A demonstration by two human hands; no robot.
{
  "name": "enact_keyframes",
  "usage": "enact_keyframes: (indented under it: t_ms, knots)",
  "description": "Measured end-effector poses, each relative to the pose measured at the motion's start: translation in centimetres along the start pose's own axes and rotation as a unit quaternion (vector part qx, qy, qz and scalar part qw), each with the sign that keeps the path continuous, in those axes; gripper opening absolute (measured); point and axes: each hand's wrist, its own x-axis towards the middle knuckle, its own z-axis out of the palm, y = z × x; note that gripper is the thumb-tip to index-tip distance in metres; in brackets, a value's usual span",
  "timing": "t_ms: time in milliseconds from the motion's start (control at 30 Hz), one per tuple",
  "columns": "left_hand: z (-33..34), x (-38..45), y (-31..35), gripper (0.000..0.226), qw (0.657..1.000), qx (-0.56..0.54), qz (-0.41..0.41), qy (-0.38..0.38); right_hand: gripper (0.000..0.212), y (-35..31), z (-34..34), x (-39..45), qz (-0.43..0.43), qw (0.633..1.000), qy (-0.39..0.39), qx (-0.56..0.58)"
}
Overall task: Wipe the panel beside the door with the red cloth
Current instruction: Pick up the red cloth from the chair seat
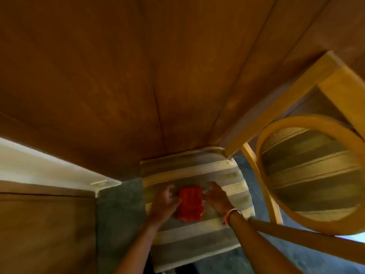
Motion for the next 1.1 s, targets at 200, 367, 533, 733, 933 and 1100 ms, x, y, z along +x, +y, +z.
enact_keyframes:
  t_ms: [200, 367, 533, 733, 933, 1100]
  knots:
    - [6.3, 4.1, -5.9, 0.049, 0.993, -0.041, -0.107, 0.011, 0.021, 6.8, 3.5, 4.6, 0.133, 0.984, -0.014, 0.115]
    - [8.9, 7.7, -8.1, 0.043, 0.975, -0.101, -0.163, 0.11, 0.031, 8.9, 5.9, 8.5, 0.117, 0.983, 0.007, 0.138]
    - [8.8, 7.7, -8.1, 0.026, 0.96, -0.188, -0.181, 0.101, 0.029, 8.8, 6.0, 7.7, 0.113, 0.973, -0.006, 0.203]
    - [2.9, 3.9, -2.2, 0.027, 0.956, -0.276, -0.063, 0.082, 0.026, 1.5, 3.2, 1.2, -0.003, 0.954, 0.013, 0.299]
    - [-6.5, -1.5, 8.7, 0.025, 0.95, -0.247, 0.109, 0.16, 0.027, -10.9, -0.6, -6.2, -0.157, 0.923, 0.036, 0.35]
    - [-15.5, -8.3, 16.9, 0.022, 0.905, -0.274, 0.261, 0.192, 0.028, -21.9, -3.1, -14.6, -0.292, 0.886, 0.036, 0.36]
